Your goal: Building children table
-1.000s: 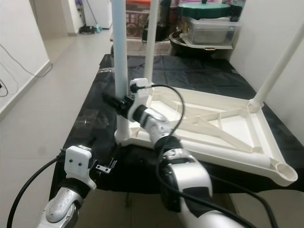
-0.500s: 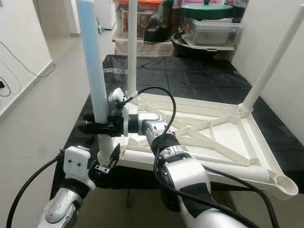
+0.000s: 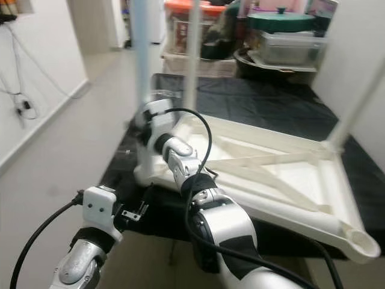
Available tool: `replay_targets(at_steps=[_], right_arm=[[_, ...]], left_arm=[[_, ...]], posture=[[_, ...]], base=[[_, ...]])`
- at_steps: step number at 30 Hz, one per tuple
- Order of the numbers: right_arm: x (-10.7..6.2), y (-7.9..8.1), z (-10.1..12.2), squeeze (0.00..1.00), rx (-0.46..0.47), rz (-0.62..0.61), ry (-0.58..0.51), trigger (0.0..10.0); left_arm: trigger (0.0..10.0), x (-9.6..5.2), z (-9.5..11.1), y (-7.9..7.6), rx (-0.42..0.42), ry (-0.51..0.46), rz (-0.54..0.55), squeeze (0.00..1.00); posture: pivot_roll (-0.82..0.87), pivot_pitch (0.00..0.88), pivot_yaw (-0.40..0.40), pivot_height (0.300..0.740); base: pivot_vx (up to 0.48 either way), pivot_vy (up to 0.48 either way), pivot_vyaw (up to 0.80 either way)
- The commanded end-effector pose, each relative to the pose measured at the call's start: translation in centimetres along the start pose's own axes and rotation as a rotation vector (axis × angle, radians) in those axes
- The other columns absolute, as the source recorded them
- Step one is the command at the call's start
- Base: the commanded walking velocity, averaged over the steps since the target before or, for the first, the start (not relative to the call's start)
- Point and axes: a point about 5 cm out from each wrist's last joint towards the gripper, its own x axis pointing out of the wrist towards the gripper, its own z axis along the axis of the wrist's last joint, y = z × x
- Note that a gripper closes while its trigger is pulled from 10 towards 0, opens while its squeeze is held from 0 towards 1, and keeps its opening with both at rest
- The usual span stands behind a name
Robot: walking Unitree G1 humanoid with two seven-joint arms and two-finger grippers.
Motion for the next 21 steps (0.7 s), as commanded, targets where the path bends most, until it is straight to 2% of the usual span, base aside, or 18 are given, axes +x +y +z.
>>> replay_targets(at_steps=[1,3,5,7,9,11,12,13,14,15,19,21], right_arm=[[-0.6,-2.8,-1.2,0.0,0.09,-0.188,0.039,0.0],[-0.9,-2.6,-1.5,0.0,0.131,-0.306,0.012,0.0],[-0.9,-2.6,-1.5,0.0,0.131,-0.306,0.012,0.0],[-1.1,-1.3,-2.1,0.0,0.159,-0.323,0.029,0.0],[-1.1,-1.3,-2.1,0.0,0.159,-0.323,0.029,0.0],[-1.2,-0.4,-2.5,0.0,0.187,-0.32,0.038,0.0],[-1.0,0.3,-2.2,0.0,0.192,-0.272,0.023,10.0],[-1.0,0.3,-2.2,0.0,0.192,-0.272,0.023,10.0],[-0.8,0.9,-1.8,1.0,0.195,-0.216,0.006,10.0],[-0.8,0.9,-1.8,1.0,0.195,-0.216,0.006,10.0],[-0.5,1.7,-0.1,0.98,0.119,-0.048,-0.095,10.0],[-0.5,1.8,-0.1,0.98,0.112,-0.031,-0.1,10.0]], left_arm=[[10.0,-0.1,-0.3,-0.1,0.005,0.012,-0.006,0.0],[10.0,0.0,-0.3,0.0,0.007,0.011,-0.005,0.0],[10.0,0.0,-0.3,0.0,0.007,0.011,-0.005,0.0],[10.0,0.1,-0.2,0.0,0.01,0.011,-0.004,0.0],[10.0,0.1,-0.2,0.0,0.01,0.011,-0.004,0.0],[10.0,0.1,-0.2,0.1,0.011,0.009,-0.004,0.0],[10.0,0.1,-0.2,0.0,0.009,0.007,-0.005,0.0],[10.0,0.1,-0.2,0.0,0.009,0.007,-0.005,0.0],[10.0,0.2,-0.2,0.0,0.009,0.006,-0.004,0.0],[10.0,0.2,-0.2,0.0,0.009,0.006,-0.004,0.0],[10.0,0.2,-0.2,0.0,0.005,0.005,-0.003,0.0],[10.0,0.1,-0.2,0.1,0.005,0.005,-0.003,0.0]], posture=[[0.02,0.0,-0.053,0.74],[0.02,0.0,-0.055,0.74],[0.02,0.0,-0.055,0.74],[0.03,0.0,-0.058,0.74],[0.03,0.0,-0.058,0.74],[0.03,0.0,-0.058,0.74],[0.01,0.0,-0.06,0.74],[0.01,0.0,-0.06,0.74],[0.01,0.0,-0.06,0.74],[0.01,0.0,-0.06,0.74],[-0.02,0.0,-0.041,0.74],[-0.02,0.0,-0.041,0.74]], base=[[0.0,0.0,0.0],[0.0,0.0,0.0],[0.0,0.0,0.0],[0.0,0.0,0.0],[0.0,0.0,0.0],[0.0,0.0,0.0],[0.0,0.0,0.0],[0.0,0.0,0.0],[0.0,0.0,0.0],[0.0,0.0,0.0],[0.0,0.0,0.0],[0.0,0.0,0.0]])
